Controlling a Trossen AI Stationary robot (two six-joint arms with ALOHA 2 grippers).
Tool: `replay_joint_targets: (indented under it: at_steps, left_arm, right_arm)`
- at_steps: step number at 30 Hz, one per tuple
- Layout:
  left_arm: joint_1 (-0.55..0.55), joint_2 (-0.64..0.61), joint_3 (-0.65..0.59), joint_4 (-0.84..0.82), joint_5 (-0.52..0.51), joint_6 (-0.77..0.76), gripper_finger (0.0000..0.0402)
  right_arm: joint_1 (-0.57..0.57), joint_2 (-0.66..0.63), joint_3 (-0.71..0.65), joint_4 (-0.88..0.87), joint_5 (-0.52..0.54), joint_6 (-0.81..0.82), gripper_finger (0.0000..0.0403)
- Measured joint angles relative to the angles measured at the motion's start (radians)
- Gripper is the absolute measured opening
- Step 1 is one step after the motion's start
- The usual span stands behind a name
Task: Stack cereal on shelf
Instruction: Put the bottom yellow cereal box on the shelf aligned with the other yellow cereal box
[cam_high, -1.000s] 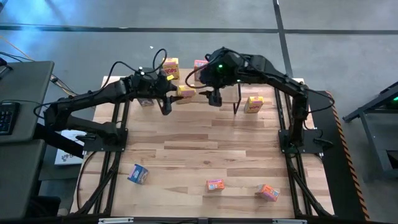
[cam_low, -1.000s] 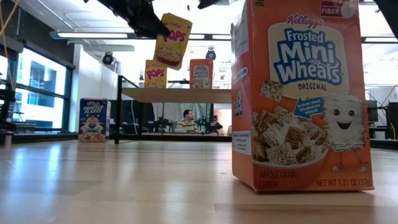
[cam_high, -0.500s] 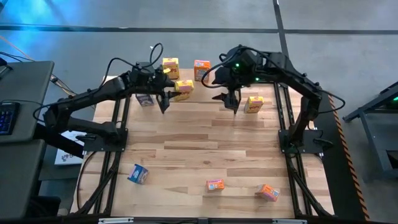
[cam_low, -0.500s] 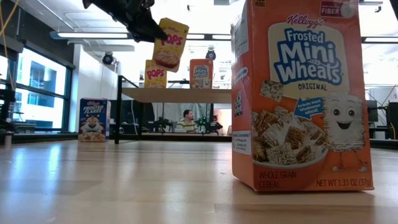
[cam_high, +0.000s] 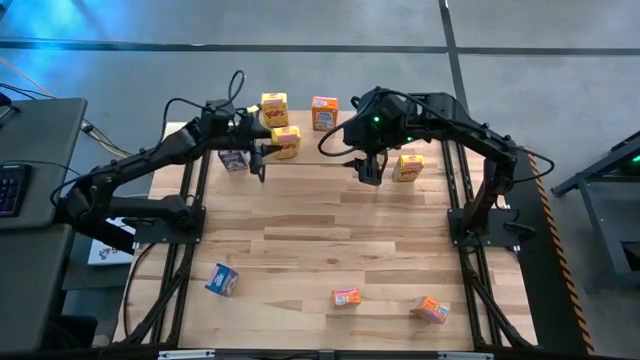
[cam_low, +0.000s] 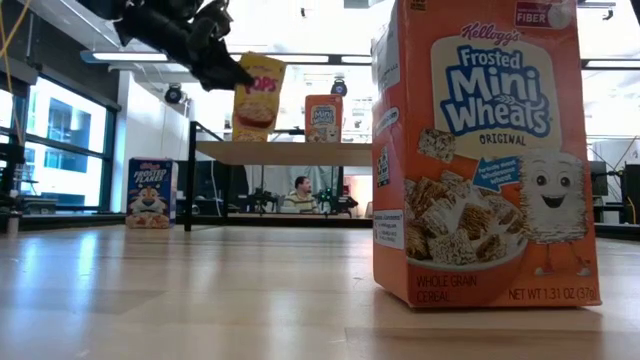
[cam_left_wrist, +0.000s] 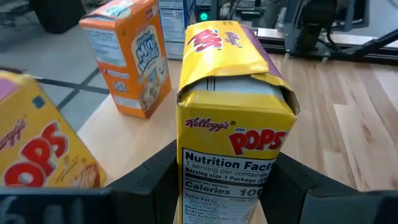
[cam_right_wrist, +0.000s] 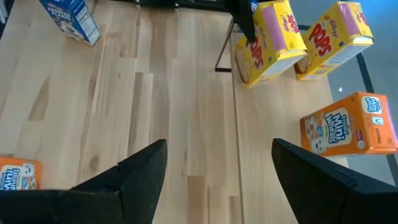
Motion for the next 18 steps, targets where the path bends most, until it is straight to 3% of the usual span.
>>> replay_joint_targets:
  at_steps: [8, 18]
  left_arm:
    - [0.123, -0.003, -0.005, 0.004, 0.122, 0.035, 0.0168]
    - [0.236, 0.002, -0.005, 0.003, 0.201, 0.056, 0.0168]
  right_arm:
    - [0.001, 0.0, 0.0, 0.005, 0.004, 0.008, 0.0282]
    - [-0.002, -0.019, -0.001, -0.026, 0.049, -0.008, 0.0282]
